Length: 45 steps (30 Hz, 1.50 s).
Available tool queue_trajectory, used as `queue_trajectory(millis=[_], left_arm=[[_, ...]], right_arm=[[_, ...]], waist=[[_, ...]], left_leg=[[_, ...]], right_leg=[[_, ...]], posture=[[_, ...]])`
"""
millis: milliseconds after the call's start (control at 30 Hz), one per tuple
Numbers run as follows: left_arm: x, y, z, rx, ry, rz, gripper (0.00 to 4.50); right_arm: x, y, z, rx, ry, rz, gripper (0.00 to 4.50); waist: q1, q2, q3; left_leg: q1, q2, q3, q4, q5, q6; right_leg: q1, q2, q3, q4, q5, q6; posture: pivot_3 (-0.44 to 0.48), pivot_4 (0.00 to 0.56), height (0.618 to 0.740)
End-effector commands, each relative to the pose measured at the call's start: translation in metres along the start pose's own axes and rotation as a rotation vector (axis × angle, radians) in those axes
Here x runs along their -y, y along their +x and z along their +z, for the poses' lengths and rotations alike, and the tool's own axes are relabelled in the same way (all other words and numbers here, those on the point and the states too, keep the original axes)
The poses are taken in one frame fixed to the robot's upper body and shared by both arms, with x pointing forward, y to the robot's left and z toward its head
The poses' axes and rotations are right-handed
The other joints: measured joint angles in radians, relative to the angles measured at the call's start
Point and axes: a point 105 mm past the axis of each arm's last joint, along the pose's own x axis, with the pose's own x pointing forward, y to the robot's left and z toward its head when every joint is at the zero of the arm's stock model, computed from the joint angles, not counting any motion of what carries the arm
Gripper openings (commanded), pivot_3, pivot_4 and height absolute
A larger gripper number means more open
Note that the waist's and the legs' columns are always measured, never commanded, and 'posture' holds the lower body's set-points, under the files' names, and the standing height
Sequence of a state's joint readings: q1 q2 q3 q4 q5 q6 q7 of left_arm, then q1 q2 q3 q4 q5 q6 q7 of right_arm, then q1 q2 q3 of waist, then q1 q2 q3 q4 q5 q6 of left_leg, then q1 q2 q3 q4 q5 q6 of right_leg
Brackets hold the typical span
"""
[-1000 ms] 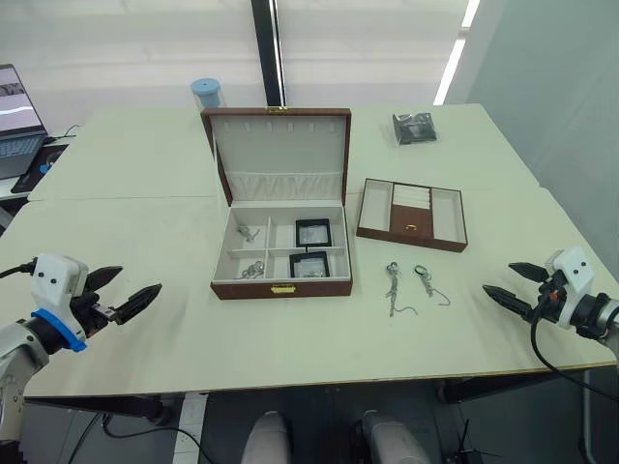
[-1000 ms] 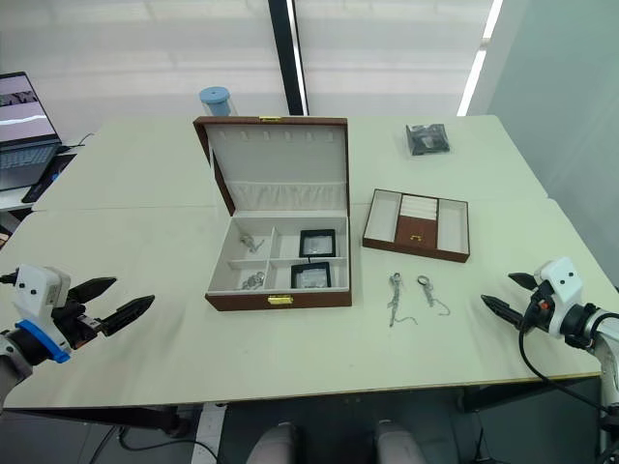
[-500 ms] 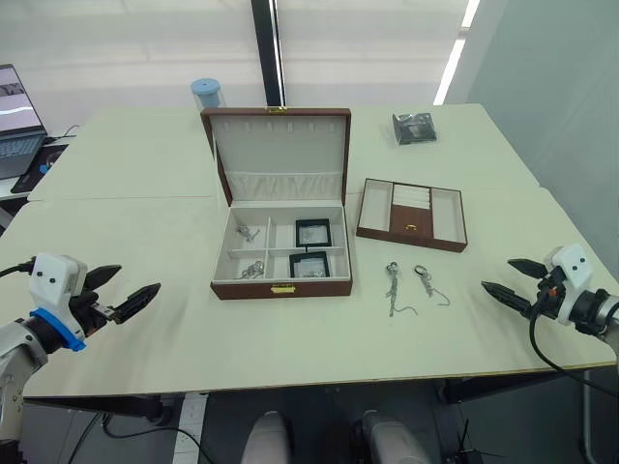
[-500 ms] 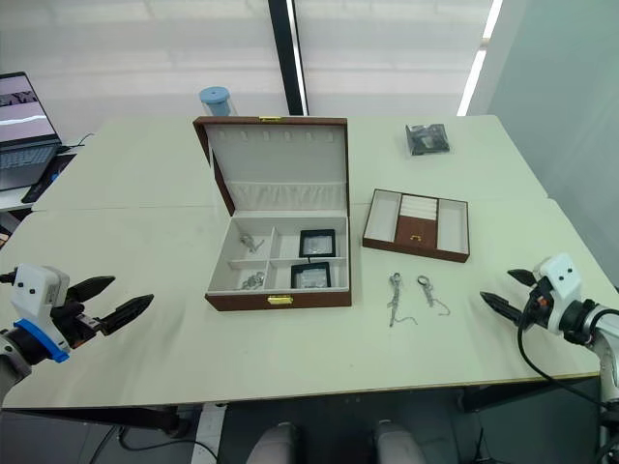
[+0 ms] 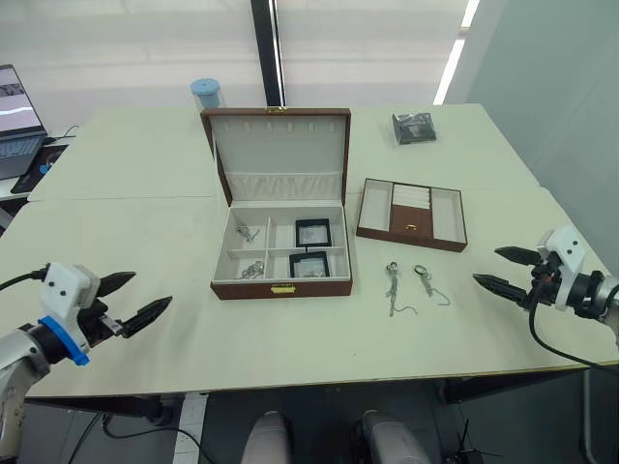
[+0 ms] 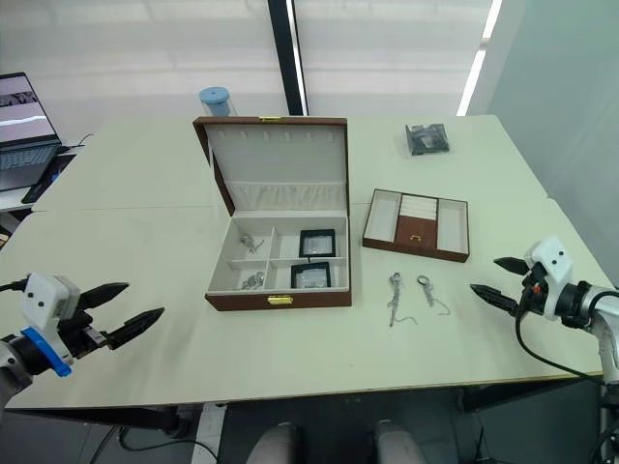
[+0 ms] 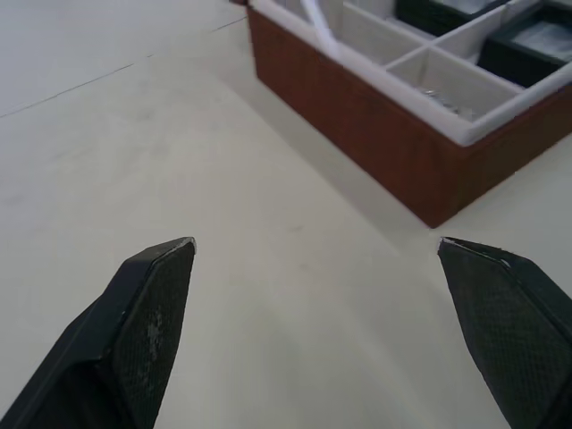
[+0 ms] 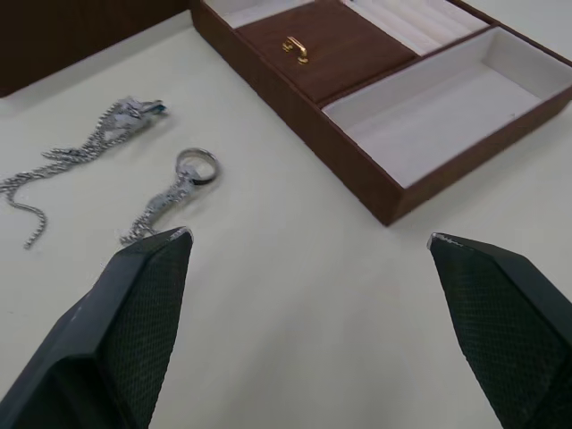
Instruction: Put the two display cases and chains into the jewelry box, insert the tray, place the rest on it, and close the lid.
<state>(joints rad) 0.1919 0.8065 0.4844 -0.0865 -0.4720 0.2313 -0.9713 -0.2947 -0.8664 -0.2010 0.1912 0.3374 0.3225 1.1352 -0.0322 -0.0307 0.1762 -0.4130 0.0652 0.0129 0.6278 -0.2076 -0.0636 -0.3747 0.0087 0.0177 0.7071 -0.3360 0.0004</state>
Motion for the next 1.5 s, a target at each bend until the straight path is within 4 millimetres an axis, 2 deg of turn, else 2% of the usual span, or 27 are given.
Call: queue_trajectory(millis=[33, 167, 367, 667, 800, 1233, 1333, 1500], left_arm=[[0.034, 0.016, 0.018, 0.076, 0.045, -0.119, 4.50], [0.073, 0.035, 0.030, 0.155, 0.054, -0.225, 4.50], [0.112, 0.051, 0.040, 0.228, 0.077, -0.353, 4.50], [0.159, 0.055, 0.048, 0.332, 0.117, -0.460, 4.50], [0.168, 0.054, 0.045, 0.338, 0.102, -0.457, 4.50], [0.168, 0.057, 0.037, 0.342, 0.104, -0.406, 4.50], [0.171, 0.056, 0.035, 0.341, 0.104, -0.407, 4.50], [0.171, 0.055, 0.035, 0.342, 0.103, -0.401, 4.50]], right_arm=[[0.000, 0.004, 0.035, 0.019, -0.083, 0.064, 4.48], [-0.003, 0.017, 0.046, -0.029, -0.130, 0.149, 4.48], [-0.009, 0.037, 0.050, -0.109, -0.176, 0.271, 4.48], [0.018, 0.065, 0.037, -0.261, -0.266, 0.278, 4.48], [0.024, 0.074, 0.035, -0.273, -0.265, 0.271, 4.48], [0.028, 0.092, 0.022, -0.341, -0.255, 0.248, 4.48], [0.029, 0.095, 0.024, -0.332, -0.254, 0.232, 3.88], [0.031, 0.096, 0.023, -0.334, -0.249, 0.218, 2.33]], waist=[[0.000, 0.000, 0.000], [0.002, 0.000, 0.000], [0.002, 0.000, 0.000], [0.001, 0.000, 0.000], [0.001, 0.001, 0.000], [0.001, 0.001, 0.001], [0.000, 0.002, 0.001], [0.001, 0.002, 0.001]], left_leg=[[0.000, 0.000, 0.000, 0.000, 0.000, 0.000], [0.000, 0.000, 0.000, 0.000, 0.000, 0.000], [0.000, -0.001, -0.001, 0.001, 0.000, 0.000], [0.001, -0.001, 0.000, 0.001, 0.000, 0.000], [0.001, -0.001, 0.001, 0.001, 0.000, 0.000], [0.002, -0.001, 0.001, 0.001, 0.000, 0.000], [0.002, -0.001, 0.001, 0.001, 0.000, 0.000], [0.003, -0.001, 0.001, 0.001, 0.000, 0.000]], right_leg=[[0.000, 0.000, 0.000, 0.000, 0.000, 0.000], [0.000, 0.000, 0.000, 0.000, 0.000, 0.000], [0.001, 0.000, 0.000, 0.000, 0.000, 0.000], [0.001, 0.001, 0.001, 0.000, 0.000, 0.000], [0.001, 0.001, 0.002, 0.000, 0.000, -0.001], [0.001, 0.001, 0.001, 0.000, 0.000, -0.001], [0.001, 0.001, 0.002, 0.001, 0.000, -0.001], [0.001, 0.001, 0.002, 0.001, 0.000, -0.001]], posture=[[0.000, 0.150, 0.740], [0.000, 0.150, 0.740], [0.000, 0.150, 0.740], [0.000, 0.150, 0.740], [0.000, 0.150, 0.740], [0.000, 0.150, 0.740], [0.000, 0.150, 0.740], [0.000, 0.150, 0.740]])
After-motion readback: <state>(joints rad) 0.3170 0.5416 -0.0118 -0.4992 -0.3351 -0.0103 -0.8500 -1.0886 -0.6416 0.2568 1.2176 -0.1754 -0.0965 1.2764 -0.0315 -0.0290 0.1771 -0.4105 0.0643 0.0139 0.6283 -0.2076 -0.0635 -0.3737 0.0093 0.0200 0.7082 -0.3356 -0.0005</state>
